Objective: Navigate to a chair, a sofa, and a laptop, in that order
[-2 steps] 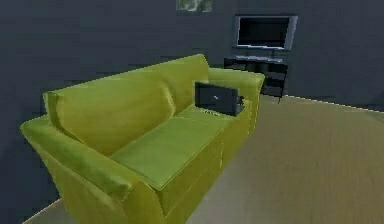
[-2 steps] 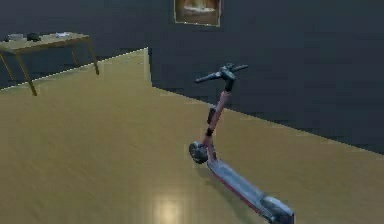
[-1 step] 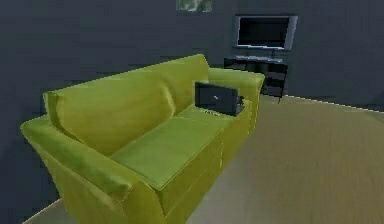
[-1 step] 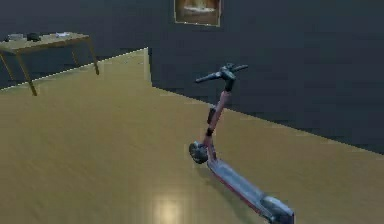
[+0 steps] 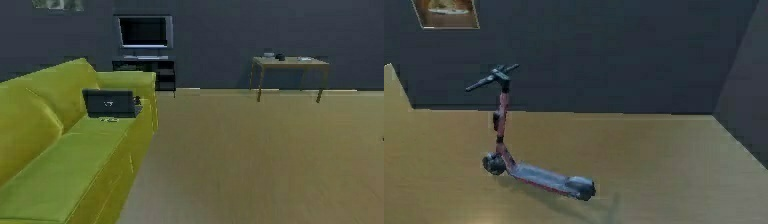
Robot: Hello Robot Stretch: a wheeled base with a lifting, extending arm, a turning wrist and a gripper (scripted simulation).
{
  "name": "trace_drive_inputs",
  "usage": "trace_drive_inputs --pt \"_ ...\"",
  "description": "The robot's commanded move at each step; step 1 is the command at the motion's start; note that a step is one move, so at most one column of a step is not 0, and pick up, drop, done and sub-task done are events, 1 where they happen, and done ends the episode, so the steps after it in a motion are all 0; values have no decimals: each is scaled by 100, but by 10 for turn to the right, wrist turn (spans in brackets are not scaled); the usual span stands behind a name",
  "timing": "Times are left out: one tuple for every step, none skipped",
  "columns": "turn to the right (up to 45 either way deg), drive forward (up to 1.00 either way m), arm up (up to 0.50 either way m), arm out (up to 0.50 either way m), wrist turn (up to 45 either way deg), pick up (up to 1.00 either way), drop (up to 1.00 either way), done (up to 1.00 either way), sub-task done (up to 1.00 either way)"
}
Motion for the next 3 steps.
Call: trace_drive_inputs --pt "0 100 0 0 0 0 0 0 0" --pt "0 20 0 0 0 0 0 0 0" --pt "-420 0 0 0 0 0 0 0 0"
